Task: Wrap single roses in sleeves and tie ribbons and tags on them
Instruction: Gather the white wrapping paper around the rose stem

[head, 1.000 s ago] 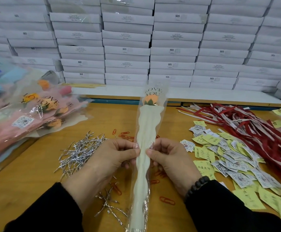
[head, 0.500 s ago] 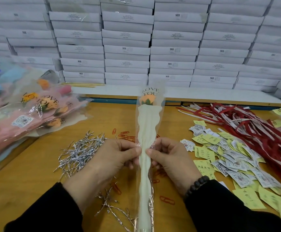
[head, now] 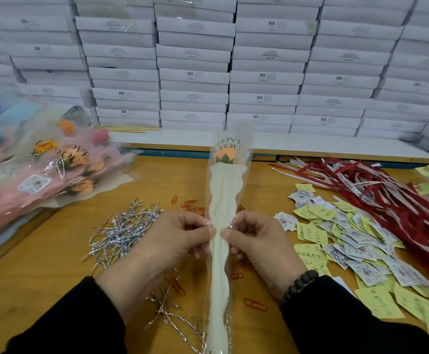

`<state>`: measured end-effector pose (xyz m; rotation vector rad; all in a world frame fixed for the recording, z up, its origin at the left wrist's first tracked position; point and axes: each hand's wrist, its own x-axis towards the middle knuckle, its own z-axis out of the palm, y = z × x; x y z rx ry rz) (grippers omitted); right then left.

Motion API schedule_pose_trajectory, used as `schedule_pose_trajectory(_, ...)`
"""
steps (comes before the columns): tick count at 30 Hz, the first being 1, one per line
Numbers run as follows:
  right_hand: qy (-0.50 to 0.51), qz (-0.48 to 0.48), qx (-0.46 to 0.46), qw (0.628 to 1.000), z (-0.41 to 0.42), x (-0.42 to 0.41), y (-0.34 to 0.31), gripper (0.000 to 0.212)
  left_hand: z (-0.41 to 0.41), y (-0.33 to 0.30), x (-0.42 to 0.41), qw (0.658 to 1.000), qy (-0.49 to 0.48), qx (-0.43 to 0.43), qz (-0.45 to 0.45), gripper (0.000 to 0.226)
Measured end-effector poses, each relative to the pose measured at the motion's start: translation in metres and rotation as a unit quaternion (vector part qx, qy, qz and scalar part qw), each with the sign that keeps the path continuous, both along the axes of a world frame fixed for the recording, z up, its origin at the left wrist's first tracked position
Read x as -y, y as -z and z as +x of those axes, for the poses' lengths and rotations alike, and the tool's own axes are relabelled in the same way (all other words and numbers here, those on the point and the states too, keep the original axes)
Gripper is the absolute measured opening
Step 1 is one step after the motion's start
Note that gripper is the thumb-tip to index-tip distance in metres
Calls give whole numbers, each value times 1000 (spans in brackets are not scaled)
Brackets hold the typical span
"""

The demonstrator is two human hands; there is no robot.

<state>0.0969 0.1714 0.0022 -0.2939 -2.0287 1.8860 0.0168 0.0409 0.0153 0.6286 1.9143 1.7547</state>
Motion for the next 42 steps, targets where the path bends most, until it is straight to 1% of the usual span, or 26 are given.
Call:
schedule_pose_trajectory(2,3,-6,1,1000,0,0,0,6,0,-1,0,1000,-2,-4,0,8)
schedule_pose_trajectory(4,7,-31,0,999,-1,0,1,8,0,-1,0,1000,-7,-8,1,8)
schedule_pose_trajectory(7,1,-69,0,998,-1,-1,0,6,0,-2,0,1000,-11,-6,4,9)
schedule_pose_trajectory(10,-12,-81,-7,997,-1,-2,0,5,-2,-1,1,1000,-10,-3,4,11)
schedule_pose_trajectory(15,-16,-57,-2,998,0,-3,0,7,-3,0,1,1000,0,-13,-2,9)
schedule_pose_trajectory(21,-17,-53,0,998,0,-2,2,10,-2,0,1,1000,9,-14,1,10)
schedule_pose_trajectory(29,-12,-44,4,999,0,-2,2,15,1,1,-1,1000,8,-22,7,6)
schedule_pose_trajectory(35,-1,-25,-3,1000,1,-3,2,14,0,2,-1,1000,4,-6,11,5)
schedule_pose_trajectory(38,-11,-51,4,999,1,-4,2,13,0,2,-1,1000,5,1,15,3)
schedule_pose_trajectory(42,-26,-101,-1,995,0,-4,1,12,-1,2,-3,1000,2,2,26,9)
